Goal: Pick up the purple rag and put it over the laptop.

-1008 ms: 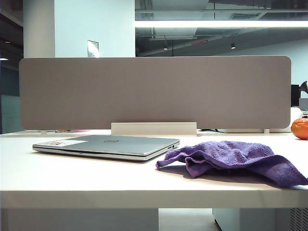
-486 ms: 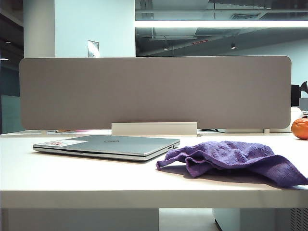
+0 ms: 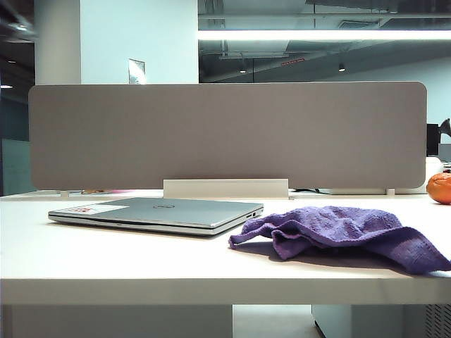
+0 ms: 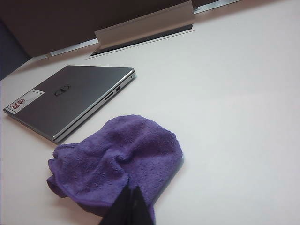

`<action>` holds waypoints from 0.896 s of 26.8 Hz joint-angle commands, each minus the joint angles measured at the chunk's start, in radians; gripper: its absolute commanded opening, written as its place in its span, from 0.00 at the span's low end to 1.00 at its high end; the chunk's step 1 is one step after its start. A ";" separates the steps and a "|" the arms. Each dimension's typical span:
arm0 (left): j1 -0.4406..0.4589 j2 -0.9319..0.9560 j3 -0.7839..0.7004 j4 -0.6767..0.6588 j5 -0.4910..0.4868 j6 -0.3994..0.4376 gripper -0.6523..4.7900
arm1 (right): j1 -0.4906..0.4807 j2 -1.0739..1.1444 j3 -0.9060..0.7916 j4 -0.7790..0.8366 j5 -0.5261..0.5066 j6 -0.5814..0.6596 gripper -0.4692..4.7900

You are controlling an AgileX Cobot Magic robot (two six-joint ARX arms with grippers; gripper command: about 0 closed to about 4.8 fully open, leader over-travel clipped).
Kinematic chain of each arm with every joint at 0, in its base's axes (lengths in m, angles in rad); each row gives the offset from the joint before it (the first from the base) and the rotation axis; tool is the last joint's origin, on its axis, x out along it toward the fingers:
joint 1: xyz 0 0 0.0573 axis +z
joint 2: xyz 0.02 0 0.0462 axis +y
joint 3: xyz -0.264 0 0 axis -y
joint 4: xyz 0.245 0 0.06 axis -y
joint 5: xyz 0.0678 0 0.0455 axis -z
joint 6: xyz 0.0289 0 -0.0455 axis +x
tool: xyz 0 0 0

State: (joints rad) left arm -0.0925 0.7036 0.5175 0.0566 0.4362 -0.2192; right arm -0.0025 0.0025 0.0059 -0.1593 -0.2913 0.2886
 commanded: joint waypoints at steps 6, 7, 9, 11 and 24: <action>-0.227 0.309 0.146 0.073 -0.139 0.002 0.11 | 0.001 -0.001 -0.003 0.006 0.000 0.000 0.13; -0.264 0.369 0.167 0.107 -0.144 0.002 0.11 | 0.001 -0.001 -0.003 0.006 0.000 -0.001 0.13; -0.311 0.444 0.189 0.151 -0.145 0.002 0.11 | 0.001 -0.001 -0.003 0.006 0.000 -0.001 0.13; -0.335 0.495 0.197 0.188 -0.145 0.002 0.11 | 0.001 -0.001 -0.003 0.006 0.000 0.000 0.13; -0.506 0.766 0.254 0.323 -0.180 0.002 0.11 | 0.001 -0.001 -0.003 0.006 0.000 -0.001 0.13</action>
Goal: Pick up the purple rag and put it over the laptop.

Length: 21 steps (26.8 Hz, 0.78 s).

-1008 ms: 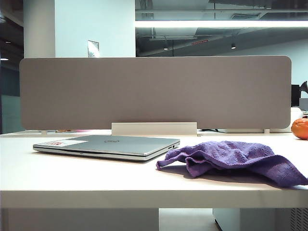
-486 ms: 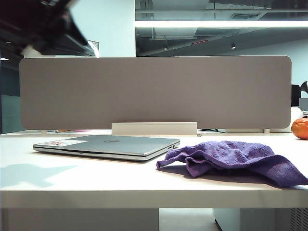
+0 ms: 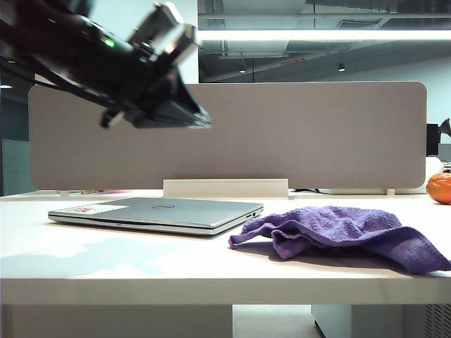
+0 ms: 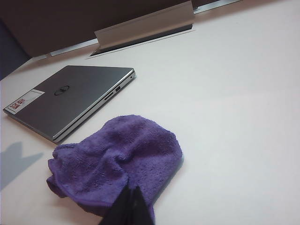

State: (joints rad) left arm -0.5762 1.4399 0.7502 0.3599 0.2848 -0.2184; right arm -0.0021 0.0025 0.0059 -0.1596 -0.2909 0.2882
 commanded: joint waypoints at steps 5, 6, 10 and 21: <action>-0.082 0.140 0.109 0.021 -0.064 0.001 0.11 | 0.001 -0.001 -0.003 0.007 0.001 -0.001 0.13; -0.088 0.158 0.128 0.021 -0.064 0.001 0.11 | 0.000 -0.001 -0.003 0.007 0.001 -0.001 0.13; -0.109 0.230 0.203 0.022 -0.064 0.001 0.11 | 0.000 -0.001 -0.003 0.007 0.000 -0.001 0.13; -0.135 0.349 0.345 -0.093 -0.069 0.001 0.12 | 0.000 -0.001 -0.003 0.007 0.001 -0.001 0.13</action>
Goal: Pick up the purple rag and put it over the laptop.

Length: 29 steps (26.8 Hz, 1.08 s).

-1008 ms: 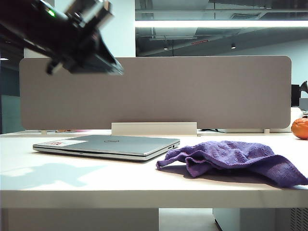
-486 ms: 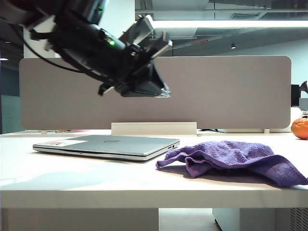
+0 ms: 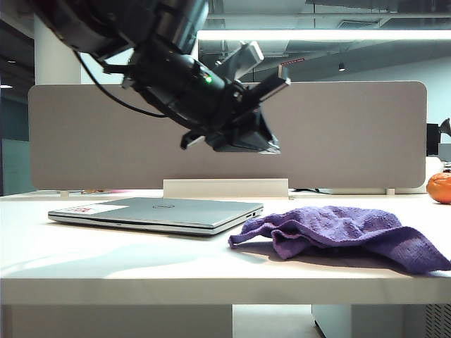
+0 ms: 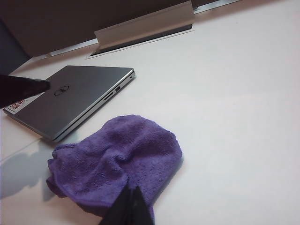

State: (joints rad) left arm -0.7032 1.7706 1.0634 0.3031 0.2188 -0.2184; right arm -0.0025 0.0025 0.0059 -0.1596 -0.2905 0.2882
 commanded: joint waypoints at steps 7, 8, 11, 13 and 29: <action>-0.047 0.040 0.052 -0.063 -0.051 0.006 0.52 | 0.001 -0.001 -0.003 0.007 0.003 -0.001 0.13; -0.053 0.042 0.052 -0.062 -0.050 0.009 0.53 | 0.001 -0.001 -0.003 0.007 0.003 -0.001 0.13; -0.064 0.058 0.052 -0.063 -0.051 0.012 0.55 | 0.001 -0.001 -0.003 0.007 0.003 -0.001 0.13; -0.077 0.080 0.052 -0.074 -0.056 0.028 0.76 | 0.001 -0.001 -0.003 0.007 0.002 -0.001 0.13; -0.168 0.158 0.052 -0.158 -0.182 0.114 0.91 | 0.001 -0.001 -0.003 0.007 0.002 -0.001 0.13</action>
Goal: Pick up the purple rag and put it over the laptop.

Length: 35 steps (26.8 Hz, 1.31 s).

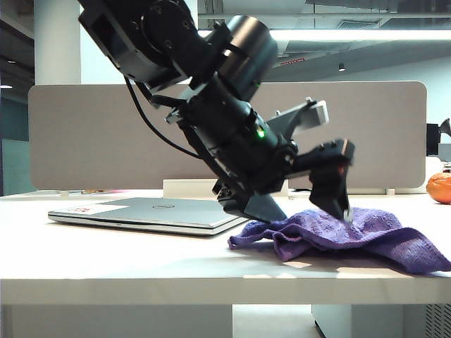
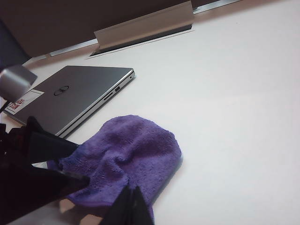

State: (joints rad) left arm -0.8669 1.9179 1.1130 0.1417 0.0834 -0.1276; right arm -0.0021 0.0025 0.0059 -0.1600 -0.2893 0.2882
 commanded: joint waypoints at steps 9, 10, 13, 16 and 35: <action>-0.006 0.035 0.003 0.032 -0.107 0.026 0.32 | 0.000 -0.001 -0.003 0.007 -0.001 -0.001 0.13; -0.006 0.035 0.003 0.041 -0.106 0.027 0.23 | 0.000 -0.001 -0.003 0.007 0.000 -0.001 0.13; -0.006 0.033 0.003 0.070 -0.106 0.027 0.14 | 0.000 -0.001 -0.003 0.007 -0.001 -0.001 0.13; -0.005 0.015 0.008 0.097 -0.107 0.027 0.14 | 0.000 -0.001 -0.003 0.007 -0.001 -0.001 0.13; 0.209 -0.083 0.016 0.206 -0.117 0.023 0.11 | 0.000 -0.001 -0.003 0.007 -0.002 -0.001 0.13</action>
State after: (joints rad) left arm -0.6769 1.8416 1.1263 0.3450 -0.0307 -0.1051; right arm -0.0025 0.0025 0.0059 -0.1596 -0.2897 0.2882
